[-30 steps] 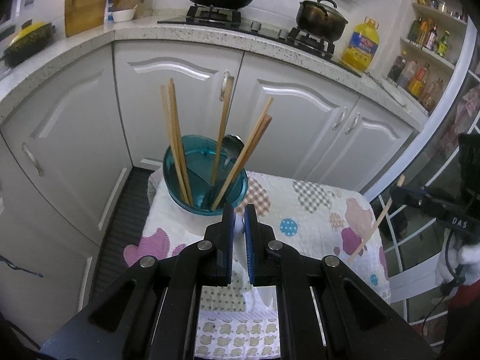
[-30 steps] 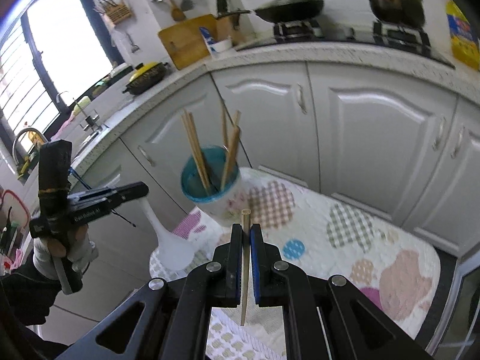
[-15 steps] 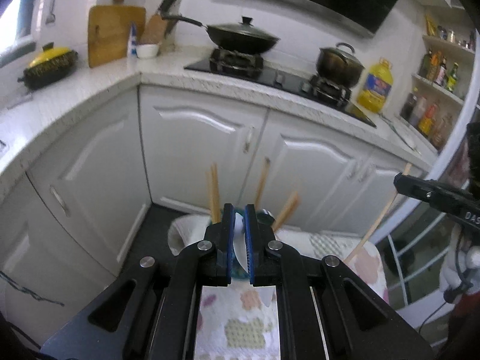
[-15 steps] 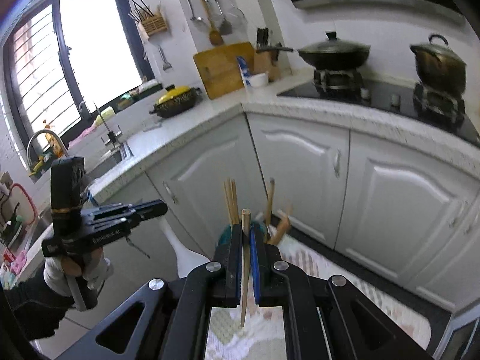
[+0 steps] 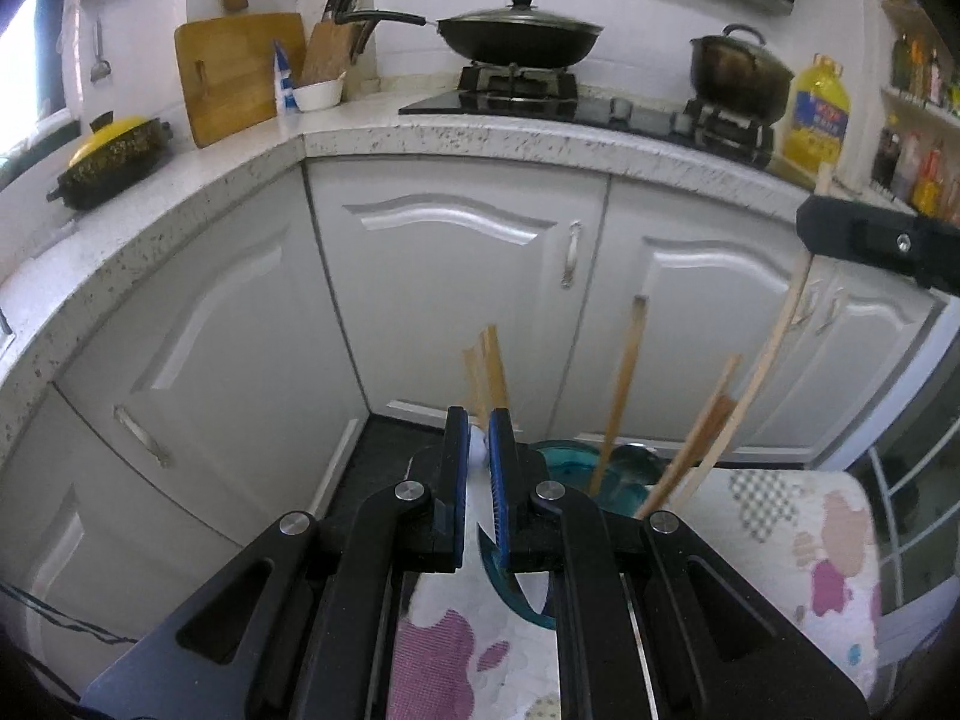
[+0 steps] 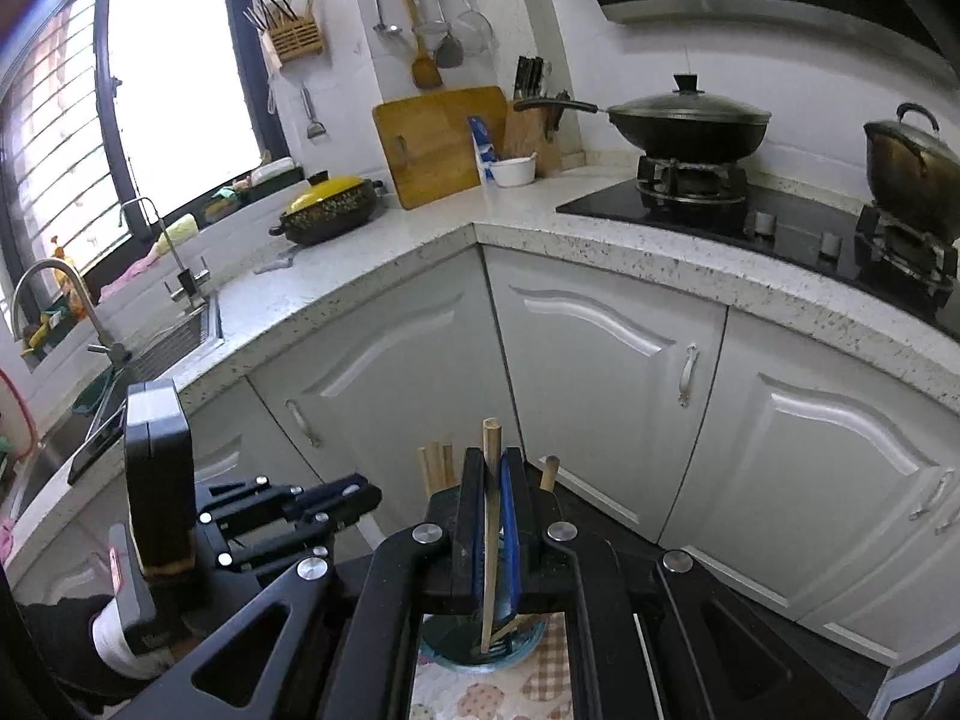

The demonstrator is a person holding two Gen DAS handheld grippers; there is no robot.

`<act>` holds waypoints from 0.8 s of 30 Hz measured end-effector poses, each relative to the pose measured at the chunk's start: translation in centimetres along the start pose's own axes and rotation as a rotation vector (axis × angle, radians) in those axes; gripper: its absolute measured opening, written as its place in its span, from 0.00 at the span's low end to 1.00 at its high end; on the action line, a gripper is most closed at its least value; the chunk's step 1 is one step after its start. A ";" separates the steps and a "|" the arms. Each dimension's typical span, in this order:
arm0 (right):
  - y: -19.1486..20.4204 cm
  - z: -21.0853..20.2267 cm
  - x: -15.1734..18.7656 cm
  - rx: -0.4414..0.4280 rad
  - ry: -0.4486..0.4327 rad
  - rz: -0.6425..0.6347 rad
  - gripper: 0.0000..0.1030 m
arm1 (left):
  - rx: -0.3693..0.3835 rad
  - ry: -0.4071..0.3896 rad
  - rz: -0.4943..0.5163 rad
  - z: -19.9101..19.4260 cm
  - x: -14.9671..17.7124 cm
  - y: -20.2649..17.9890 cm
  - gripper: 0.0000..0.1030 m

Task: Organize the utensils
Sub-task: 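Carry the ceramic spoon with the left tool to the cup while the right tool carries its chopstick, then open both tools to drop the ceramic spoon and chopstick into the cup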

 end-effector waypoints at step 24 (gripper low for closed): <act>-4.0 3.3 6.7 -0.002 0.117 0.163 0.37 | 0.038 0.105 -0.099 2.4 3.0 -0.7 0.14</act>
Point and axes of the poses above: each gripper's, at about its wrist camera, not at the fingertips, and z roughly the way its jaws point, y to its left, x to its underside, the point moved 1 cm from there along z, roughly the way its jaws point, and after that the axes turned 3 degrees about z, right-handed, at the moved point
